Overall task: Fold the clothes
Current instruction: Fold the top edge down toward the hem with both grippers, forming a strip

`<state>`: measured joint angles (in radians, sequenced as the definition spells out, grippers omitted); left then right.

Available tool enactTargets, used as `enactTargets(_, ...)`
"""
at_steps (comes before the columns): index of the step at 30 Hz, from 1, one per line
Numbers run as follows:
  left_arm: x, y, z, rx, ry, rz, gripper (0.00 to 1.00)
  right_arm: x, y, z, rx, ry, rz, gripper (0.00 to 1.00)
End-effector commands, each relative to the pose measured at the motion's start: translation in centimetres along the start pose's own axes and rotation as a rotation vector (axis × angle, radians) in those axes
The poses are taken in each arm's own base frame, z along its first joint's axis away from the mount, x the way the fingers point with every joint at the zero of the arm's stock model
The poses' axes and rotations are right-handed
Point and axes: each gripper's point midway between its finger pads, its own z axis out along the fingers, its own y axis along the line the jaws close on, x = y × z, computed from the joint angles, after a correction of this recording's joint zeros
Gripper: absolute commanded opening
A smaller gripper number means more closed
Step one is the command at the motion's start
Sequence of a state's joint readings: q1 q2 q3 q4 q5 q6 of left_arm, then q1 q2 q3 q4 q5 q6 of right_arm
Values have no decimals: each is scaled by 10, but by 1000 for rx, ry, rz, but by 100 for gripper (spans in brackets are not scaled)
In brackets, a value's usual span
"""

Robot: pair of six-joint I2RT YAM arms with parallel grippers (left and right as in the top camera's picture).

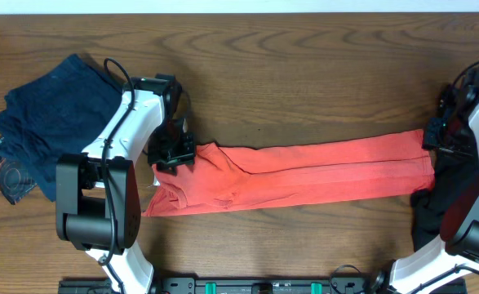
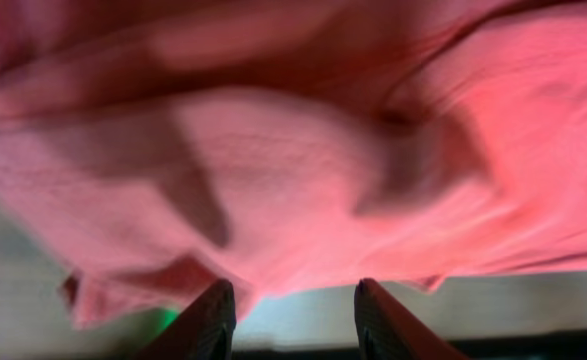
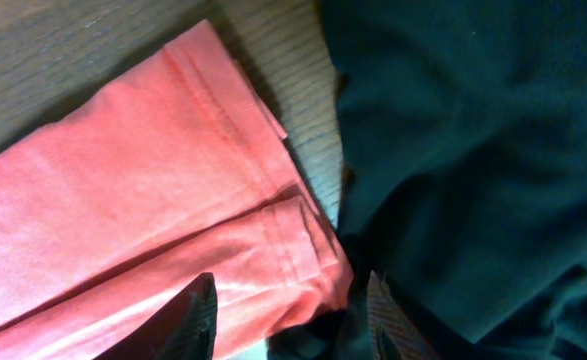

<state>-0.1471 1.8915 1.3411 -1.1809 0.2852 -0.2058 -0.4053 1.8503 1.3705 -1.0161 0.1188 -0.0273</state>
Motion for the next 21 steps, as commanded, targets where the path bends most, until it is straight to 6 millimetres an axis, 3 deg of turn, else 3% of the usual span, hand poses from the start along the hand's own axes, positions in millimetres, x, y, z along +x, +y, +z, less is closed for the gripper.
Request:
enactTargets(1, -4, -13, -1, 68, -11, 13, 41, 7, -7, 21, -45, 53, 9, 48)
enactTargets(9, -2, -12, -1, 66, -1, 11, 41, 19, 4, 67, -150, 167, -18, 52)
enactTargets(15, -2, -12, -1, 66, -2, 11, 41, 30, 31, 91, -292, 238, -71, 51)
enactTargets(21, -2, -12, -1, 65, -3, 19, 41, 26, 28, 90, -282, 230, -69, 17)
